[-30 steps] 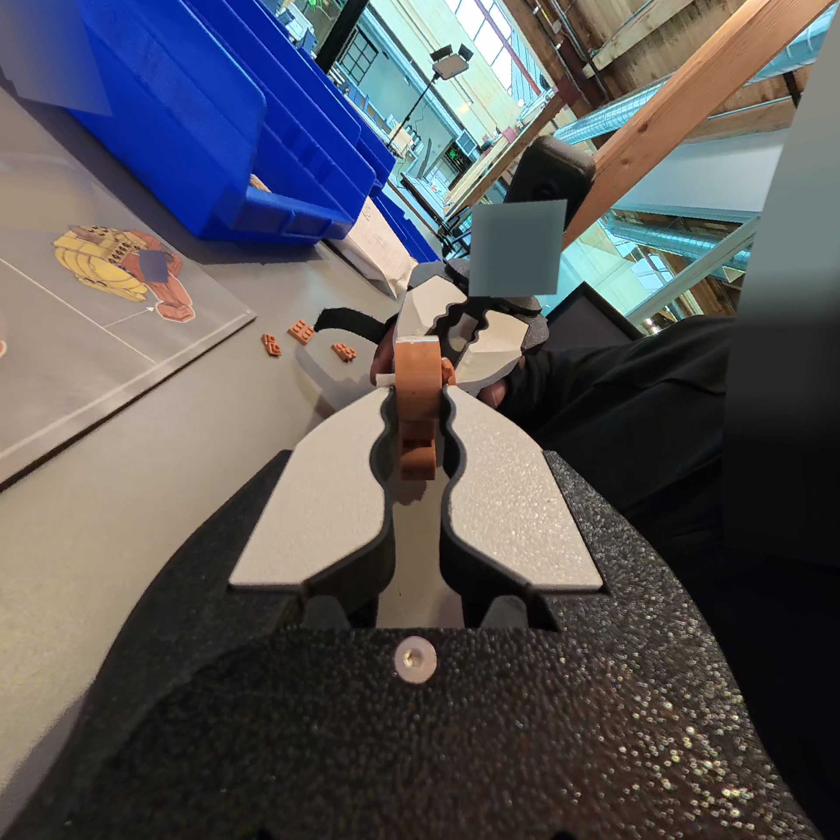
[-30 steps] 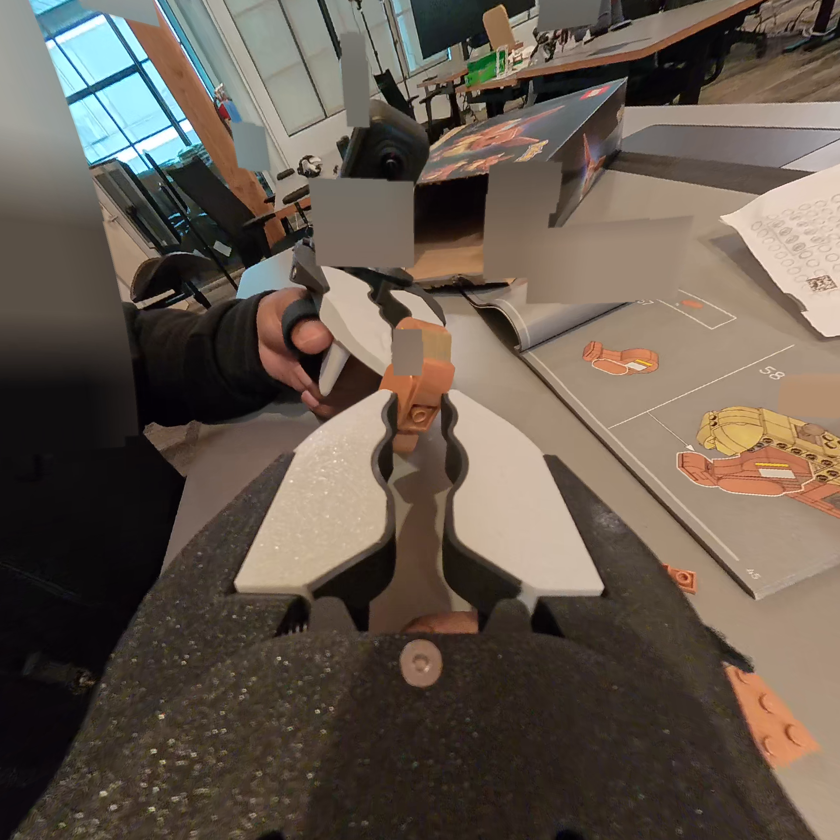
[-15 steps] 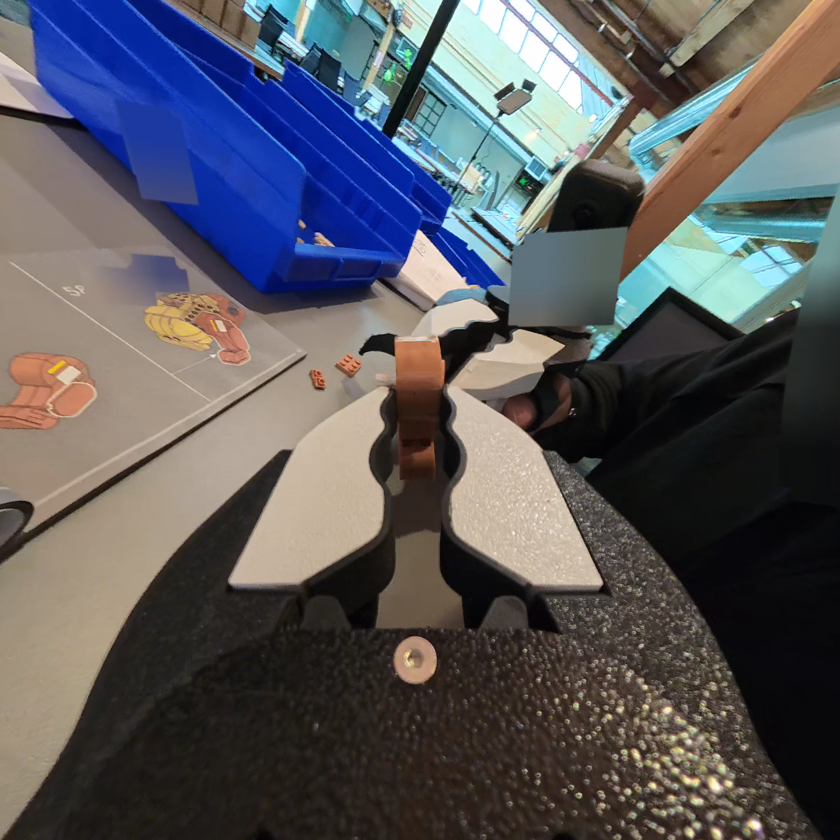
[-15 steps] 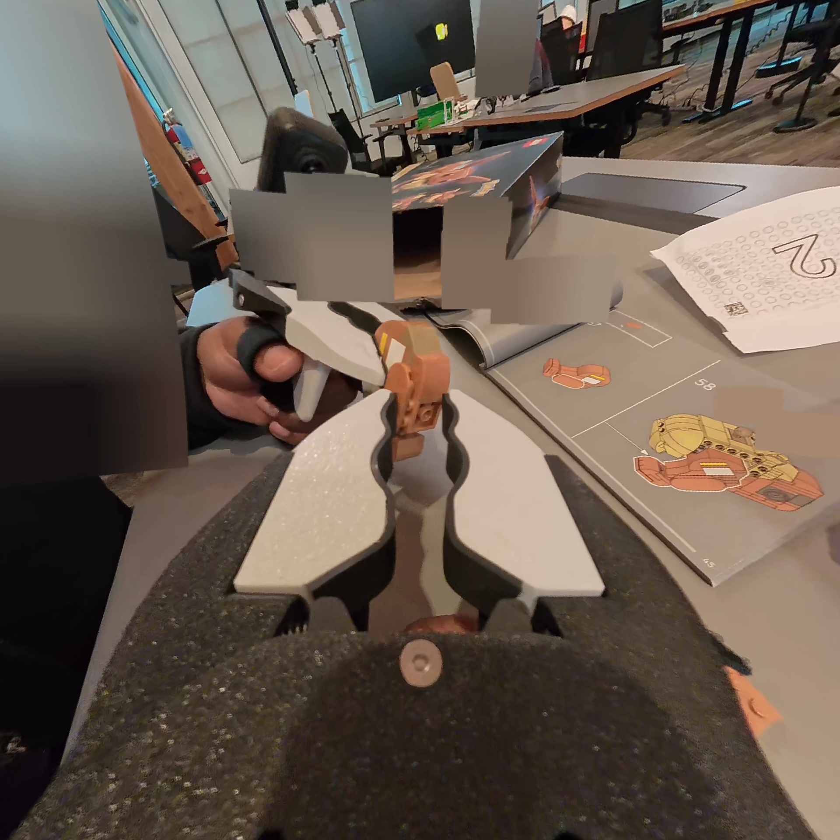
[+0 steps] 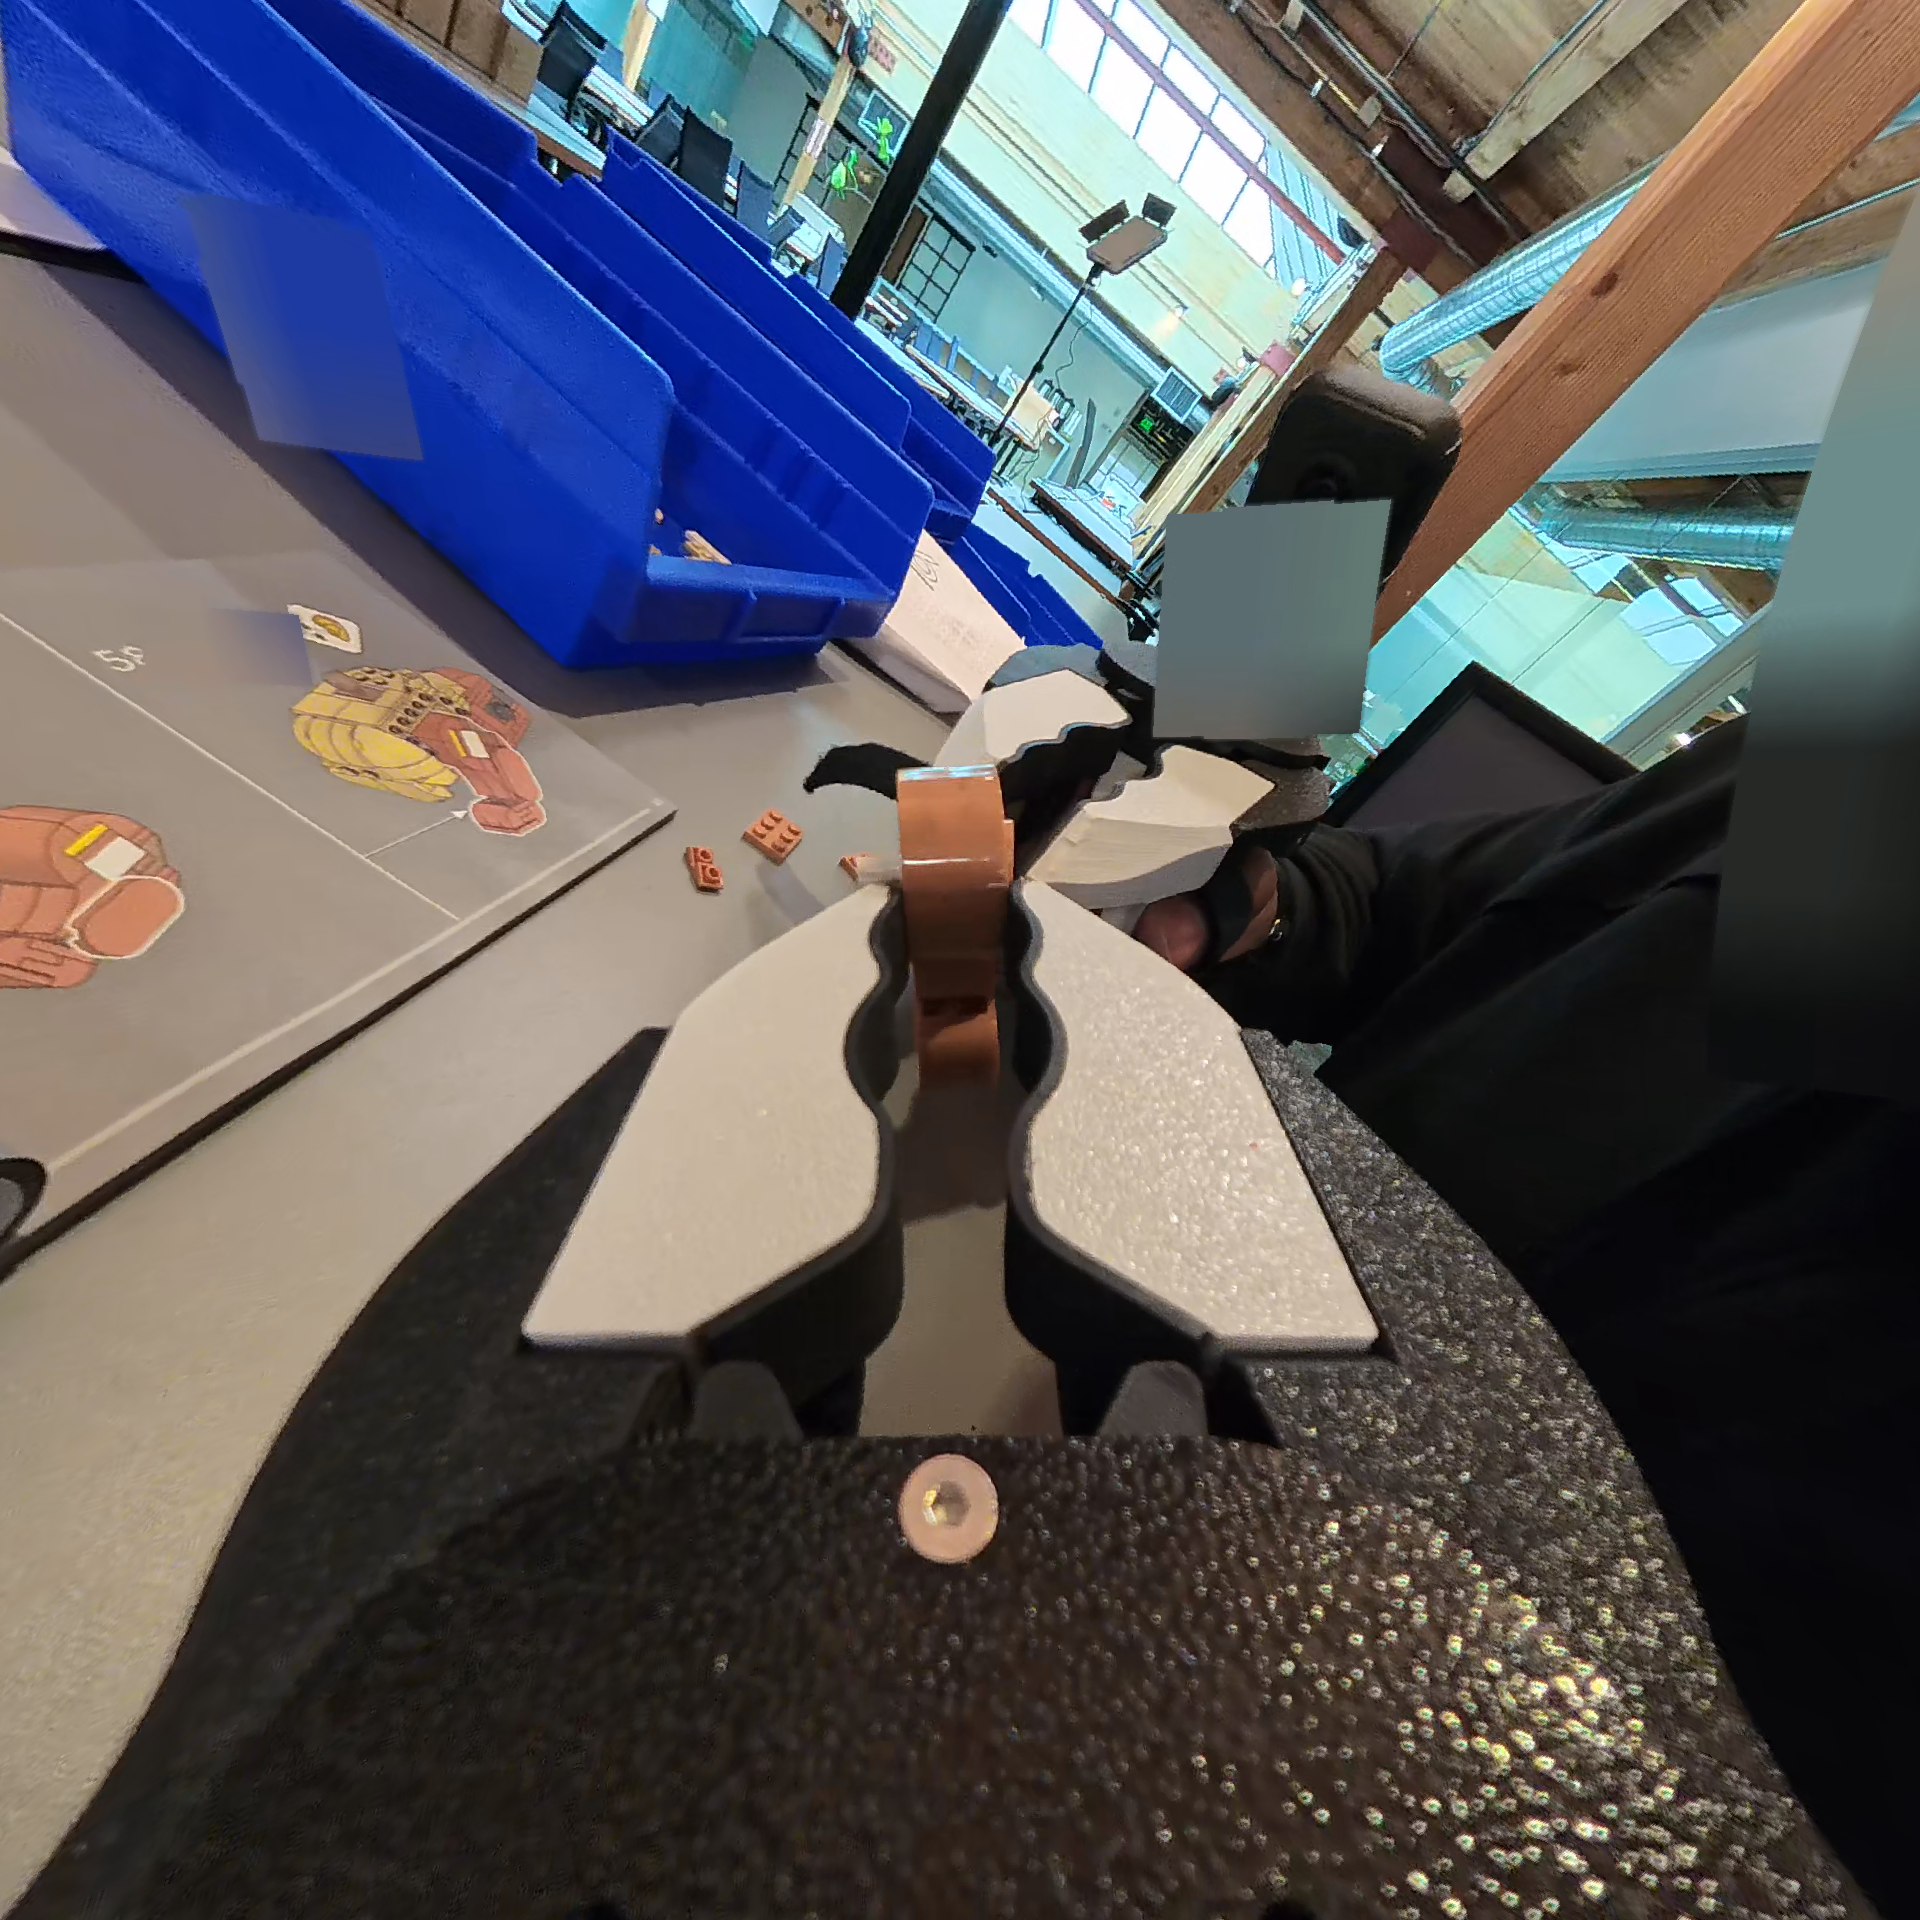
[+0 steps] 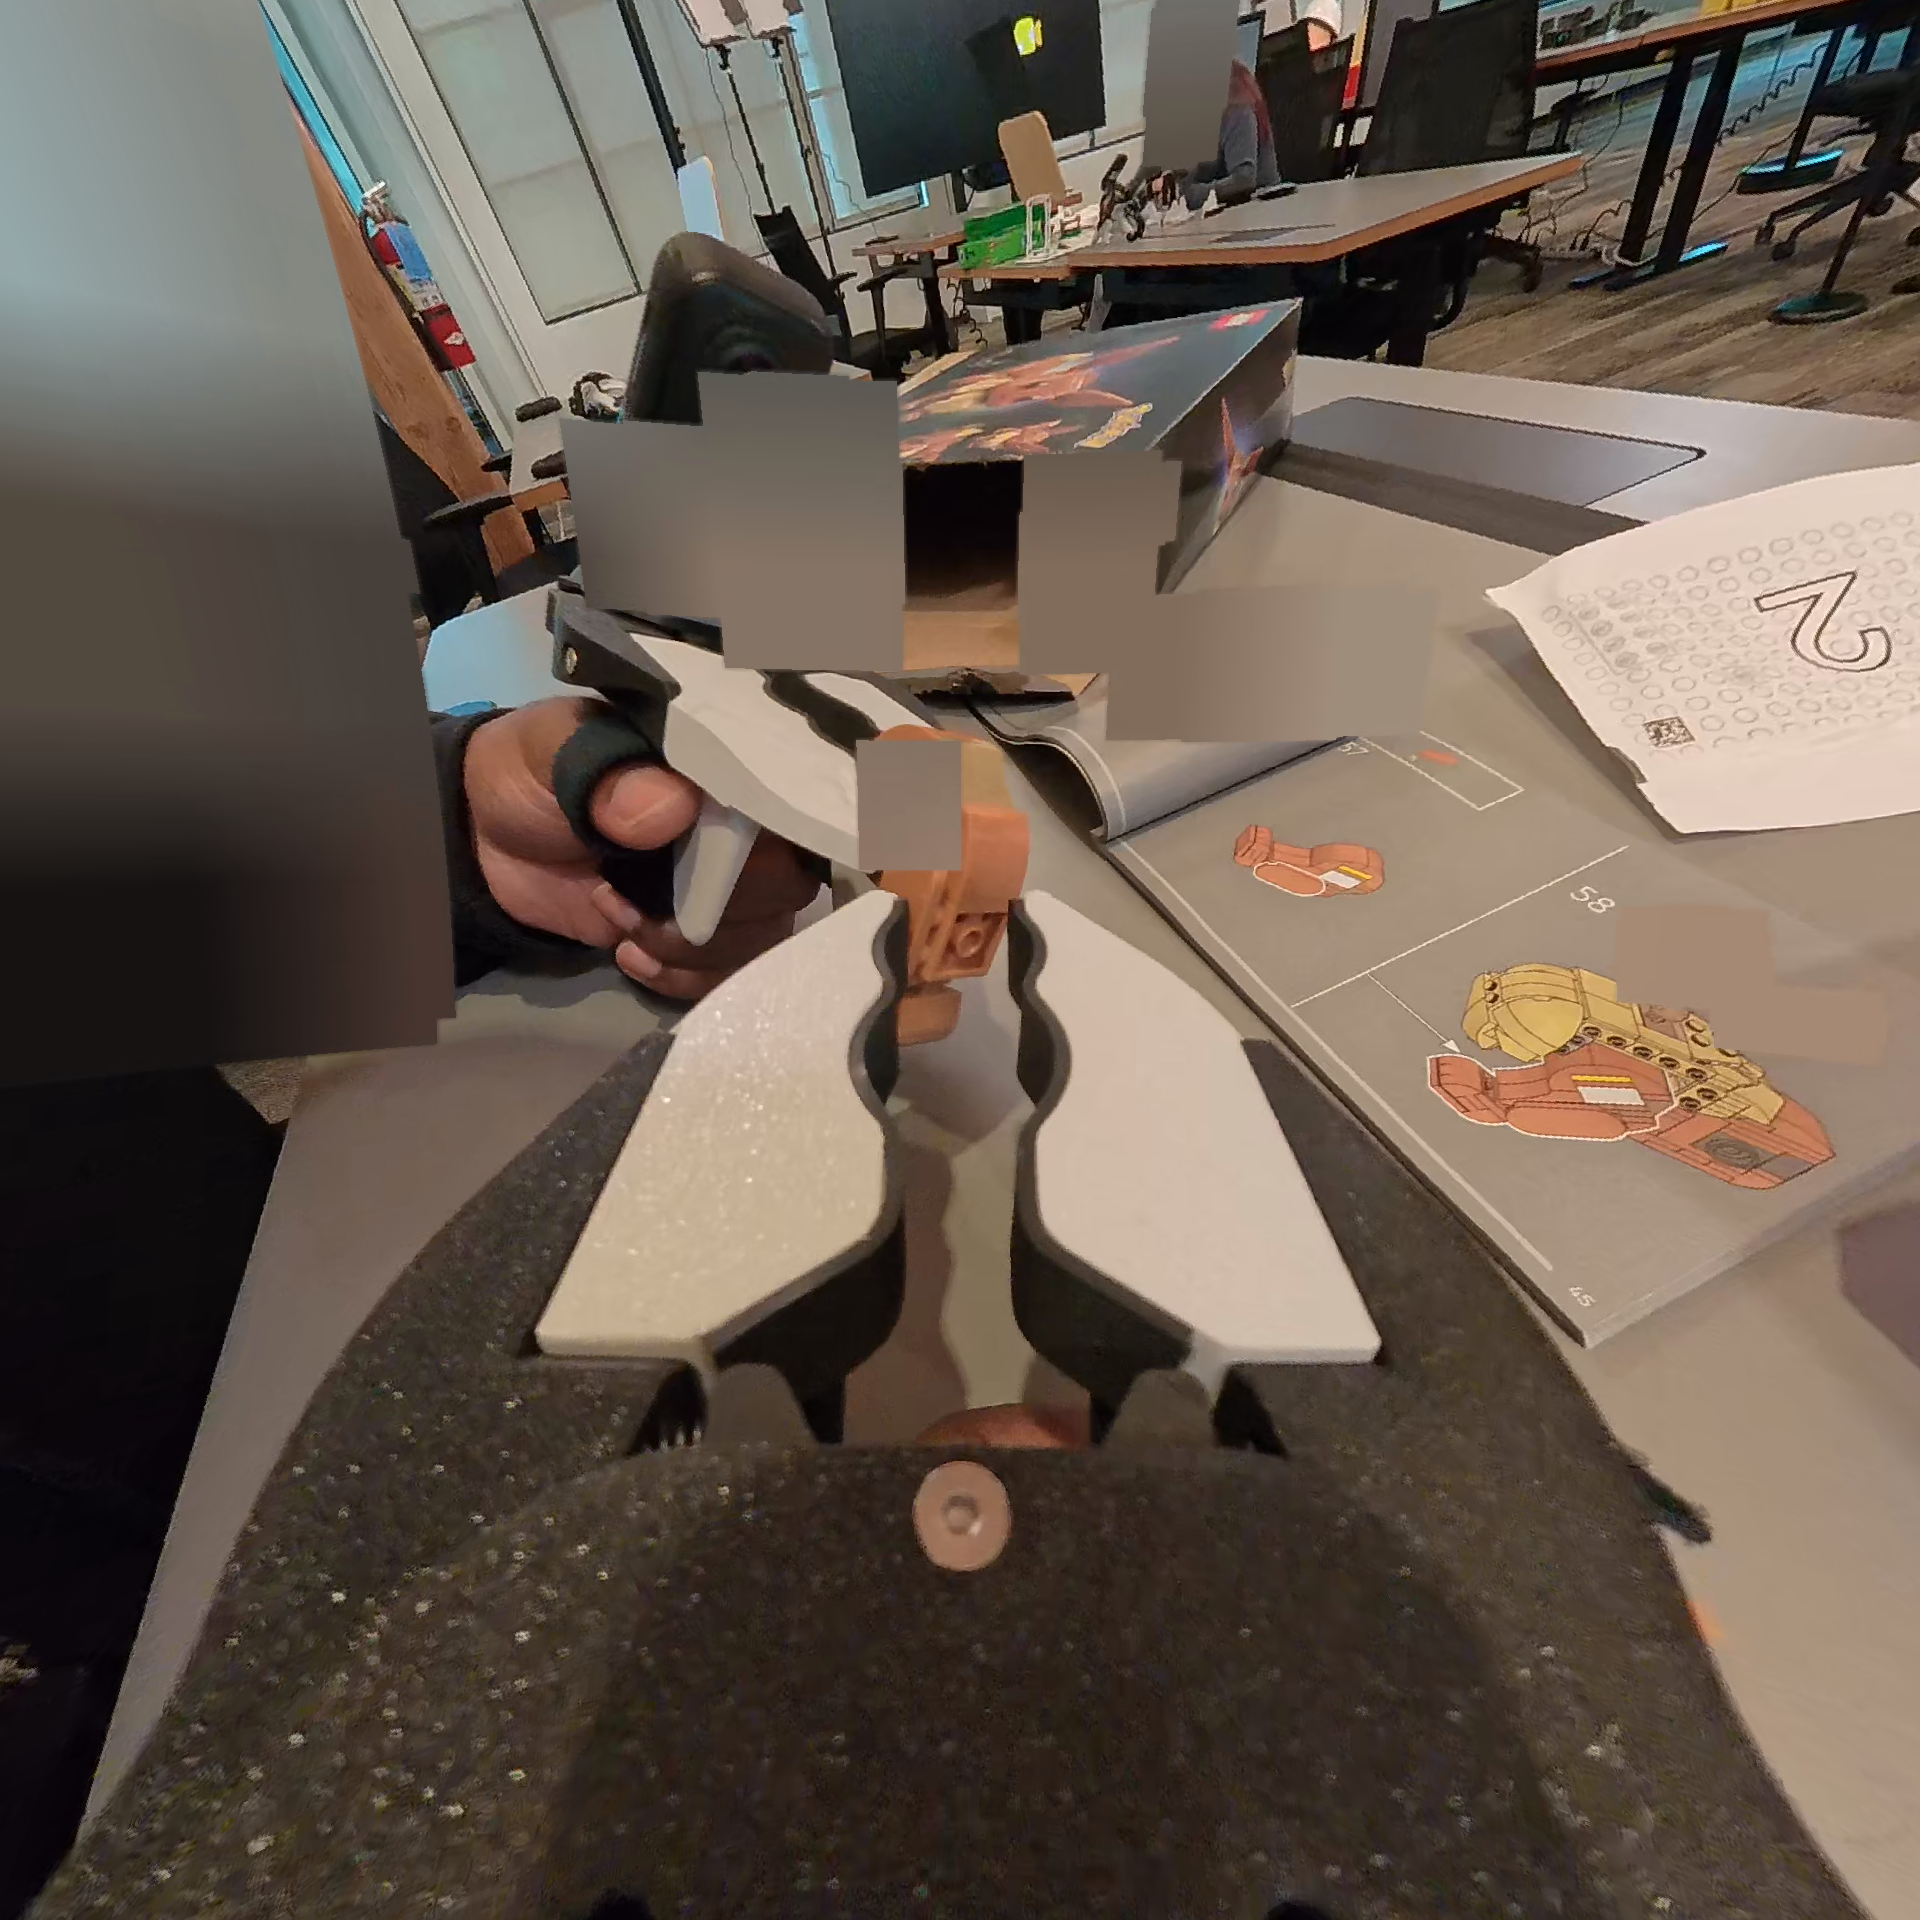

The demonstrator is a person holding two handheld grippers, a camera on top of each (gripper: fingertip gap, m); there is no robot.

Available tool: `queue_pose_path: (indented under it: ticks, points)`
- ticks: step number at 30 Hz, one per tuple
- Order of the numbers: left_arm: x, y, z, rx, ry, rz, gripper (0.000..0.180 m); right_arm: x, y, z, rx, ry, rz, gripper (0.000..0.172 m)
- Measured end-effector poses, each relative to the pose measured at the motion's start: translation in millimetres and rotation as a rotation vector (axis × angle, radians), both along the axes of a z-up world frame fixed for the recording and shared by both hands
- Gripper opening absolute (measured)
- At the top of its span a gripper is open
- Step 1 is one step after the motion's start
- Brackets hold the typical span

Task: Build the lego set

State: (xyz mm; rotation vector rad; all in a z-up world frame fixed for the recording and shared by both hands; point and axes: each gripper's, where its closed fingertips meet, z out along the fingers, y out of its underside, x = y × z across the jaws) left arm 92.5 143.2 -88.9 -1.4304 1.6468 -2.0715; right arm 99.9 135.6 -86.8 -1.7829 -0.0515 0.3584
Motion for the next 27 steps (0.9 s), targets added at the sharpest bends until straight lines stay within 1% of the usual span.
queue_pose_path:
  ticks: [4, 15, 27]
  points:
    - [0, 2, 1, -0.010, -0.008, 0.007, 0.016, -1, 0, 0, 0.004, -0.012, -0.003, 0.015]
    - [-3, -2, 9, -0.008, -0.059, -0.017, 0.017, -2, -3, 9, 0.058, -0.034, 0.016, 0.018]
    - [-14, -9, 15, 0.021, -0.139, -0.123, 0.017, -17, -8, 14, 0.072, 0.076, 0.169, 0.018]
